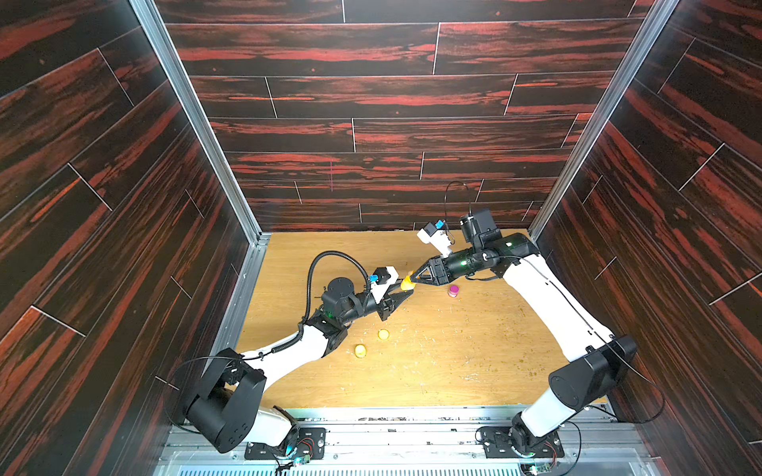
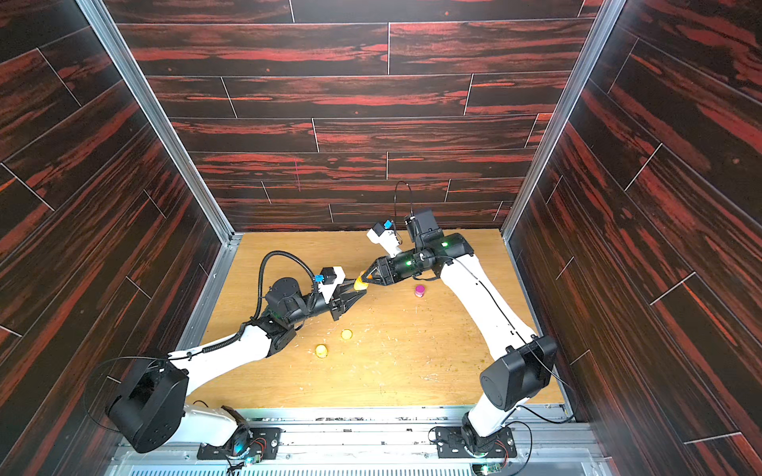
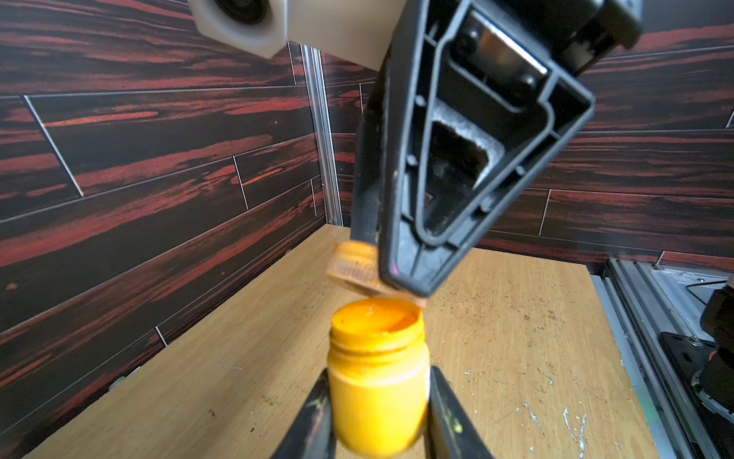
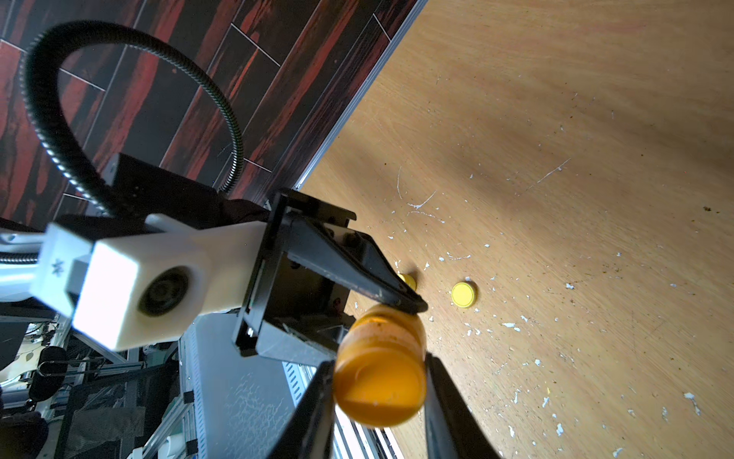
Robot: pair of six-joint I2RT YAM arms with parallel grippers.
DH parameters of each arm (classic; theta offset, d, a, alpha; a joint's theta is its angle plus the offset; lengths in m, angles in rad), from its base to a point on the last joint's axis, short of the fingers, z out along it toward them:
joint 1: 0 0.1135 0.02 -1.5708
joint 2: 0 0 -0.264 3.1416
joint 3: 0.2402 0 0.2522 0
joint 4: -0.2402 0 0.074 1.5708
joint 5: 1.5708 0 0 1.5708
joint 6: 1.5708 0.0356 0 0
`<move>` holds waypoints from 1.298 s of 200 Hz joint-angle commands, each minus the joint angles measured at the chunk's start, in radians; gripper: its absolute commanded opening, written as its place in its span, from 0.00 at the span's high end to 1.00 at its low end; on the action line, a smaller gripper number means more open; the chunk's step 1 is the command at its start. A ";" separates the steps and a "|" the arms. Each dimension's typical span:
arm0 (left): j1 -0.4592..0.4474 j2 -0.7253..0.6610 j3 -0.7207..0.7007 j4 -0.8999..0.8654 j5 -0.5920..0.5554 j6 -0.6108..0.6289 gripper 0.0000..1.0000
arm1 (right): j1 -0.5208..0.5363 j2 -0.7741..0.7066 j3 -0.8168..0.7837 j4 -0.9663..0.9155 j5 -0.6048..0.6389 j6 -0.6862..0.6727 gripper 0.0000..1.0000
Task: Close the paint jar lid
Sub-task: Close the lid on the paint jar.
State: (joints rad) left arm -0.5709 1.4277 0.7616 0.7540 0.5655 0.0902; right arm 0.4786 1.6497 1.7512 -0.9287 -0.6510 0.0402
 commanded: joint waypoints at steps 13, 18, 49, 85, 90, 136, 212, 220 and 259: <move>-0.004 -0.008 0.028 0.007 0.011 0.022 0.69 | 0.008 -0.002 -0.026 -0.024 -0.010 -0.016 0.71; -0.004 -0.008 0.028 0.007 0.011 0.022 0.69 | 0.009 -0.001 -0.024 -0.026 -0.010 -0.018 0.71; -0.007 -0.007 0.036 -0.003 0.020 0.023 0.69 | 0.019 0.018 -0.007 -0.042 -0.015 -0.033 0.71; -0.020 -0.001 0.051 -0.058 0.031 0.059 0.69 | 0.055 0.062 0.063 -0.107 -0.001 -0.081 0.71; -0.021 -0.002 0.051 -0.063 0.033 0.062 0.69 | 0.058 0.068 0.069 -0.116 0.003 -0.088 0.71; -0.026 -0.003 0.065 -0.122 0.050 0.092 0.71 | 0.089 0.088 0.094 -0.156 0.056 -0.131 0.71; -0.047 -0.031 0.099 -0.319 0.084 0.192 0.73 | 0.153 0.144 0.126 -0.221 0.137 -0.224 0.71; -0.049 -0.038 0.099 -0.336 0.082 0.202 0.73 | 0.157 0.150 0.128 -0.223 0.136 -0.230 0.71; -0.056 -0.060 0.103 -0.411 0.083 0.238 0.74 | 0.181 0.176 0.121 -0.242 0.114 -0.275 0.71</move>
State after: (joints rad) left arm -0.5884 1.4147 0.8104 0.3595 0.5987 0.2695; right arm 0.5972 1.7943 1.8561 -1.1675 -0.4290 -0.1764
